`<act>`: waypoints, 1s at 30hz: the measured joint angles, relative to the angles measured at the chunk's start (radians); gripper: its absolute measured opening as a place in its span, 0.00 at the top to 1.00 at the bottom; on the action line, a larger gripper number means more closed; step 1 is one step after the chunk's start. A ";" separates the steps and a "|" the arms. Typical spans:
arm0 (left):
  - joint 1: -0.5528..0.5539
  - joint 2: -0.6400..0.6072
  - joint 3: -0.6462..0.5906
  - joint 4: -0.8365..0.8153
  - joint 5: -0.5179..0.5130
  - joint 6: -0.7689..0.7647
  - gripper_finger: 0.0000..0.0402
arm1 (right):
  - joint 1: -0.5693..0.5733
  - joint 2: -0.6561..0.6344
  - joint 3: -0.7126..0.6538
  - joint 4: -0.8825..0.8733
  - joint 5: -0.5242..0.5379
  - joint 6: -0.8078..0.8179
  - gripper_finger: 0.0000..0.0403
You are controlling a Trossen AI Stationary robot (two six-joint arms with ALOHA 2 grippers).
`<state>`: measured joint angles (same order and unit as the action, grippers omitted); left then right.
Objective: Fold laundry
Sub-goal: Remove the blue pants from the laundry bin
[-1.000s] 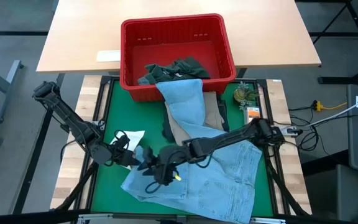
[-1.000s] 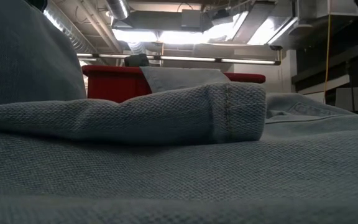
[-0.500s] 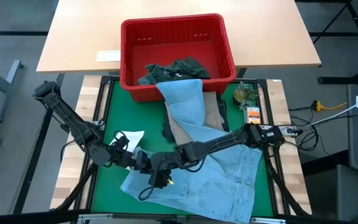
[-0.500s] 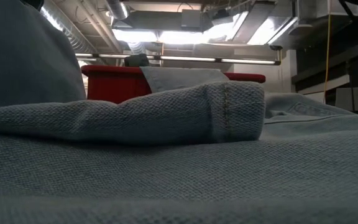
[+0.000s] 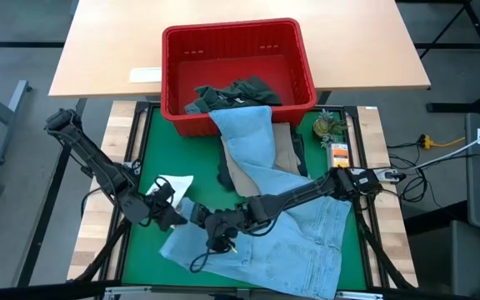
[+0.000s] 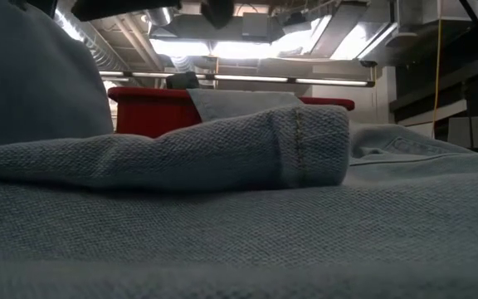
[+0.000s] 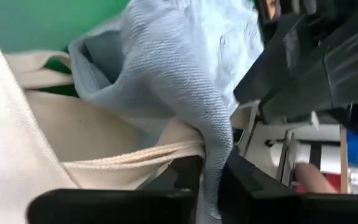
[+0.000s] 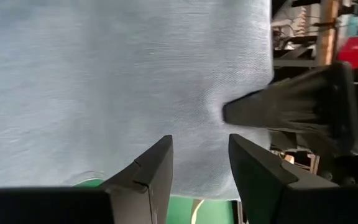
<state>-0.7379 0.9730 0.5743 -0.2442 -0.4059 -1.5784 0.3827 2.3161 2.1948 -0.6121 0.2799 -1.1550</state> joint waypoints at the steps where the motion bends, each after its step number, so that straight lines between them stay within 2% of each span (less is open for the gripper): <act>1: 0.000 0.005 0.000 0.000 0.019 -0.001 0.89 | 0.005 0.000 0.000 -0.015 -0.001 0.000 0.61; 8: 0.000 0.045 0.000 -0.008 0.111 -0.005 0.69 | 0.018 0.000 0.000 -0.038 0.000 0.001 0.61; 12: 0.001 0.044 0.000 -0.027 0.131 0.041 0.61 | 0.017 0.000 0.000 -0.050 -0.002 0.009 0.61; 19: 0.025 0.023 0.000 -0.035 0.131 0.061 0.59 | 0.017 0.000 0.000 -0.069 -0.002 0.031 0.61; 23: 0.046 -0.025 0.000 -0.035 0.163 0.092 0.59 | 0.017 0.000 0.000 -0.096 -0.003 0.032 0.61; 30: 0.067 -0.102 0.000 -0.035 0.148 0.125 0.59 | 0.017 0.000 0.000 -0.103 -0.003 0.032 0.61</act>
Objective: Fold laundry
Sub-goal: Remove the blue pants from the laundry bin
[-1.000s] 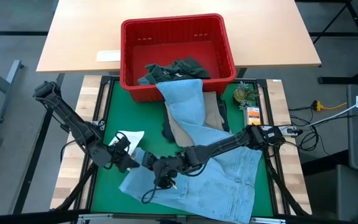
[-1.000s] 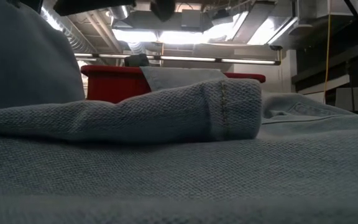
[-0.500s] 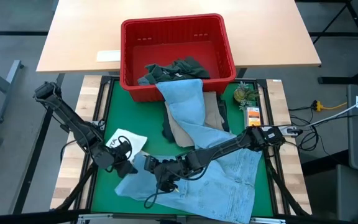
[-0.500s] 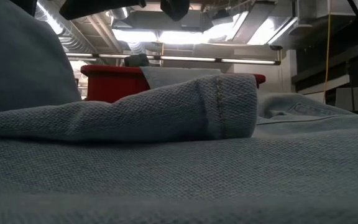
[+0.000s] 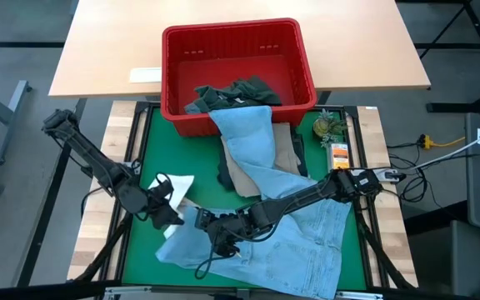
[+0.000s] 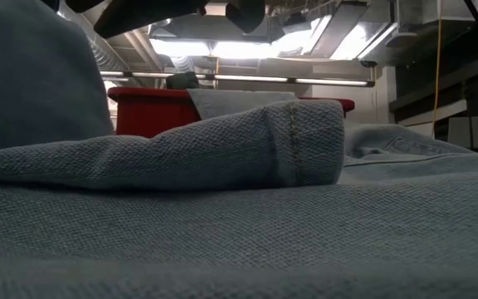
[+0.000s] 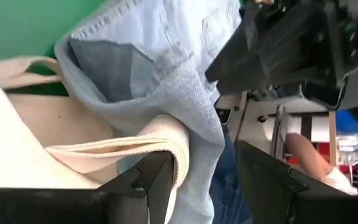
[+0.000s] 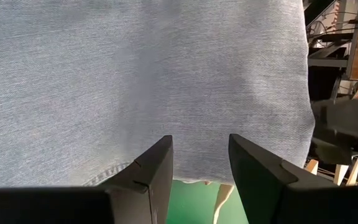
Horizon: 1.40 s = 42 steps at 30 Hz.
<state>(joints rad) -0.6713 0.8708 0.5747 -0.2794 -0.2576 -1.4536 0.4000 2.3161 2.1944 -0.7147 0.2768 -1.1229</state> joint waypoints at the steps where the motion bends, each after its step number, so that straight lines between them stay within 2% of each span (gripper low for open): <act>1: 0.003 -0.002 0.000 0.000 -0.011 0.000 0.59 | 0.000 0.000 0.000 0.000 0.000 0.000 0.61; 4: 0.016 -0.002 0.000 0.000 -0.040 -0.003 0.59 | 0.000 0.000 0.000 0.000 0.000 0.000 0.61; 7: 0.033 -0.001 0.000 0.000 -0.024 -0.008 0.59 | 0.000 0.000 0.000 0.000 0.000 0.012 0.61; 12: 0.055 -0.014 0.000 -0.022 0.079 -0.006 0.60 | 0.000 0.000 0.000 -0.004 0.000 0.025 0.61; 19: 0.070 -0.052 0.000 -0.221 0.199 -0.025 0.61 | 0.000 0.000 0.000 -0.021 -0.001 0.026 0.61; 27: 0.070 -0.128 0.000 -0.268 0.157 -0.037 0.61 | 0.000 0.000 0.000 -0.021 -0.001 0.026 0.61; 34: 0.070 -0.170 0.000 -0.266 0.022 -0.039 0.61 | 0.000 0.000 0.000 -0.022 -0.001 0.027 0.61; 42: 0.068 -0.095 0.000 -0.250 0.057 -0.069 0.61 | 0.000 0.000 0.000 -0.072 -0.001 0.043 0.61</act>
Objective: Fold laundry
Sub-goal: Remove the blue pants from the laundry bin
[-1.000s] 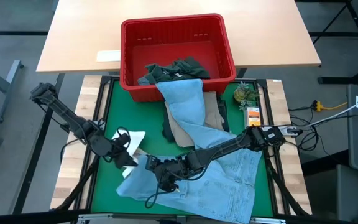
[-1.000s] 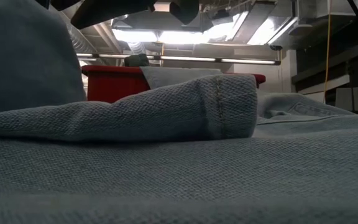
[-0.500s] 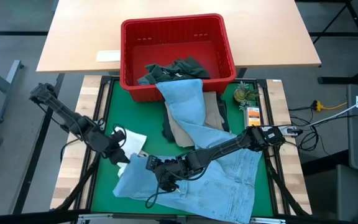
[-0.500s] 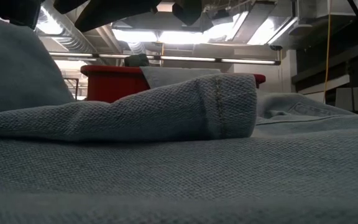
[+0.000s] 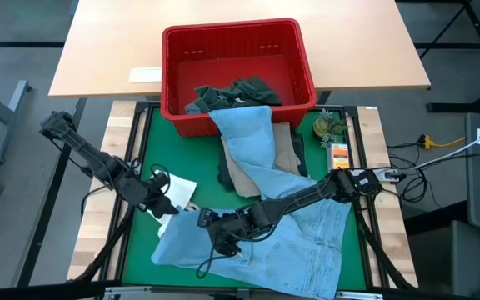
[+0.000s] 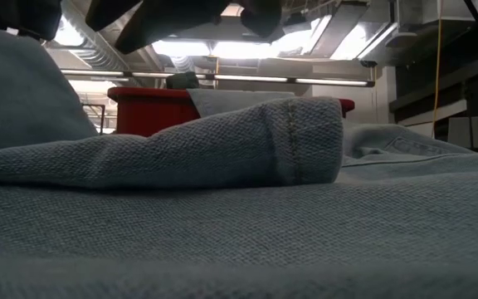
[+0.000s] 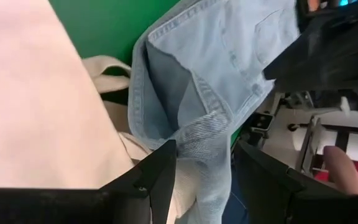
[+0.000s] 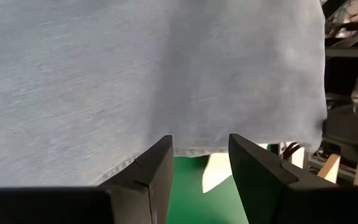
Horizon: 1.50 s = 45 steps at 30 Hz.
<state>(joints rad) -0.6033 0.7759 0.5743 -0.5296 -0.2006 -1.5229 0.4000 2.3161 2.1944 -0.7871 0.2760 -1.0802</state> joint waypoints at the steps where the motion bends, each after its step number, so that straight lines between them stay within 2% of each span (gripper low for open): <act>1: 0.000 0.012 0.000 0.004 0.005 -0.009 0.61 | 0.000 0.000 0.000 -0.002 0.000 0.010 0.61; 8: 0.000 0.069 0.000 0.075 0.008 -0.016 0.61 | 0.000 0.000 0.000 -0.001 0.000 0.032 0.61; 13: 0.000 0.076 0.000 0.135 -0.017 -0.085 0.63 | 0.000 0.000 0.000 0.015 0.000 0.032 0.61; 16: 0.001 0.076 0.000 0.156 -0.045 -0.115 0.69 | 0.000 0.000 0.000 0.054 0.000 0.029 0.61; 24: 0.006 0.076 0.000 0.158 -0.045 -0.117 0.91 | 0.000 0.000 0.000 0.162 0.000 0.025 0.61; 29: 0.006 0.076 0.000 0.158 -0.045 -0.116 0.97 | 0.000 0.000 0.000 0.158 0.000 0.021 0.61; 36: -0.002 0.076 0.000 0.158 -0.043 -0.014 0.91 | 0.000 0.000 0.000 0.157 0.000 0.020 0.61; 45: -0.002 0.086 0.000 0.157 -0.044 -0.011 0.69 | 0.000 0.000 0.000 0.156 0.000 0.020 0.61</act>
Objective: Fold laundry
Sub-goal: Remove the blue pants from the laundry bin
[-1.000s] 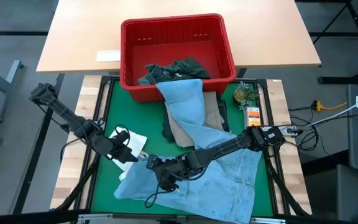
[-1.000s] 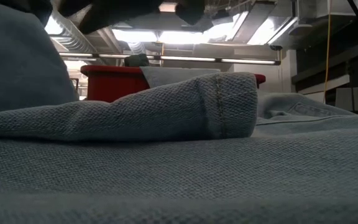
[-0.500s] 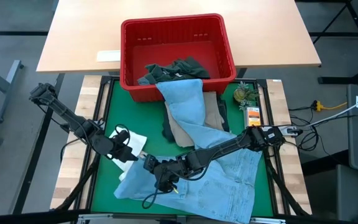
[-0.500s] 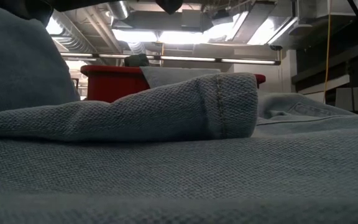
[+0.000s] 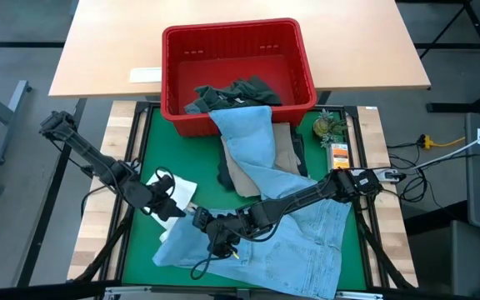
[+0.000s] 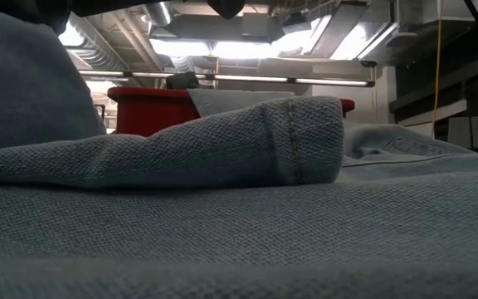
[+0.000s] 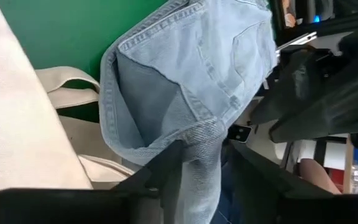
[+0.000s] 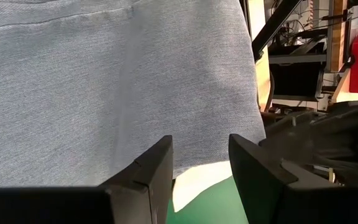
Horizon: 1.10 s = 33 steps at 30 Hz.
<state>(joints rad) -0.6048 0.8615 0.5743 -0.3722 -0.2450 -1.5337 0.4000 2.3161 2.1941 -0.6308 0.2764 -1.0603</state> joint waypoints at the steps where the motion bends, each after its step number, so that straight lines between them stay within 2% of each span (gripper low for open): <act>1: 0.000 0.006 0.000 -0.001 0.000 0.000 0.67 | 0.000 0.000 0.000 0.000 0.000 0.000 0.61; 8: -0.017 0.079 0.000 -0.001 0.008 0.001 0.55 | 0.000 0.000 0.000 -0.032 0.000 -0.001 0.61; 15: -0.020 0.113 0.000 0.003 0.080 -0.001 0.55 | 0.000 0.000 0.000 -0.031 0.000 -0.001 0.61; 19: -0.017 0.115 0.000 0.032 0.053 -0.008 0.66 | 0.000 0.000 0.000 -0.030 0.000 -0.001 0.61; 24: 0.008 0.115 0.000 0.116 0.026 -0.010 0.93 | 0.000 0.000 0.000 -0.015 0.000 -0.004 0.61; 25: 0.015 0.115 0.000 0.132 0.025 -0.014 0.96 | 0.000 0.000 0.000 -0.009 0.000 -0.012 0.61; 33: 0.071 0.115 0.000 0.229 -0.058 -0.059 0.98 | 0.000 0.000 0.000 0.098 -0.035 -0.049 0.61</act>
<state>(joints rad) -0.5338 0.9764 0.5739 -0.1428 -0.3027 -1.5931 0.4000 2.3161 2.1941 -0.5324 0.2417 -1.1094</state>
